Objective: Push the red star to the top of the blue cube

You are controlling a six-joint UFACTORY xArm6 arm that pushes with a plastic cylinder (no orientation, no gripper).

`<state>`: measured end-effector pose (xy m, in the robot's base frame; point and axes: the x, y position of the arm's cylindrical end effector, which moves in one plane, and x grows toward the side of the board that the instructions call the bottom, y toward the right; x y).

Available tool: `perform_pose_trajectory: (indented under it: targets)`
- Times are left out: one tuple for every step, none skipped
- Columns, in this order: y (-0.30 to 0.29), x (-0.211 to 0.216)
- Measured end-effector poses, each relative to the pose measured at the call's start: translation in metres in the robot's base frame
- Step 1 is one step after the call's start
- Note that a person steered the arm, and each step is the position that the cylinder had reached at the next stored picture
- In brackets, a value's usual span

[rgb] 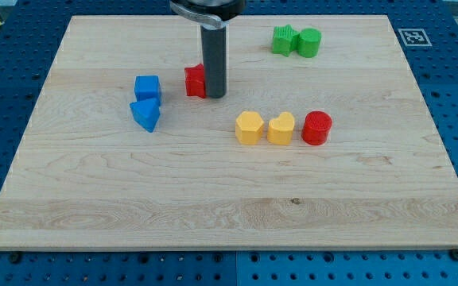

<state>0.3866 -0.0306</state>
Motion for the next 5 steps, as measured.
perform_pose_trajectory:
  targets:
    - [-0.006, -0.012]
    - [-0.015, -0.039]
    - [-0.028, -0.047]
    - [-0.033, -0.044]
    - [-0.041, -0.033]
